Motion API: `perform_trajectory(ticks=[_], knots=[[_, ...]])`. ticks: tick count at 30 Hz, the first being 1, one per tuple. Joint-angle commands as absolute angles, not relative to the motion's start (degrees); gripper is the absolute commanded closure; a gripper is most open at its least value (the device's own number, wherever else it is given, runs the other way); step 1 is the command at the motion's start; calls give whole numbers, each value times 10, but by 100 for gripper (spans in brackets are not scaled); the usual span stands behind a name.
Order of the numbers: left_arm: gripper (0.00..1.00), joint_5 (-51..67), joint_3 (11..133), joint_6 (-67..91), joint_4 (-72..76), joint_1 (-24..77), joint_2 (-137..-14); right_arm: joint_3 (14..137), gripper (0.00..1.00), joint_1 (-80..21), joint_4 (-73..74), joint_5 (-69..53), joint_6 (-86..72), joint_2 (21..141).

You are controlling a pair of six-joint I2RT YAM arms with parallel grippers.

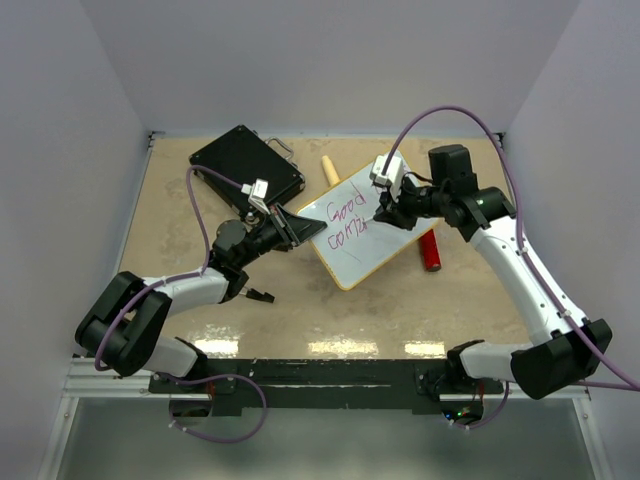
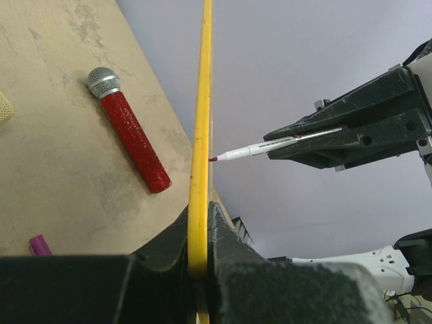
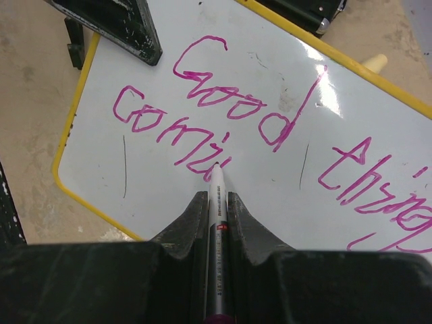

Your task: Write a sentence on the whiteboard

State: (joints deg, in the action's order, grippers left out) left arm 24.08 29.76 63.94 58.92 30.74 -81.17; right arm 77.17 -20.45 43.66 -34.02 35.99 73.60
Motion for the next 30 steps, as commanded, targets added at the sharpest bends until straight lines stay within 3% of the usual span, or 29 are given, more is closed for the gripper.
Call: perform_trajectory(ticks=[1,30], knots=[[100,259,308,659,705,307,-799,789,100,-202,394,-317,338,733],[100,262,302,659,708,298,-797,751,100,-196,447,-335,363,694]])
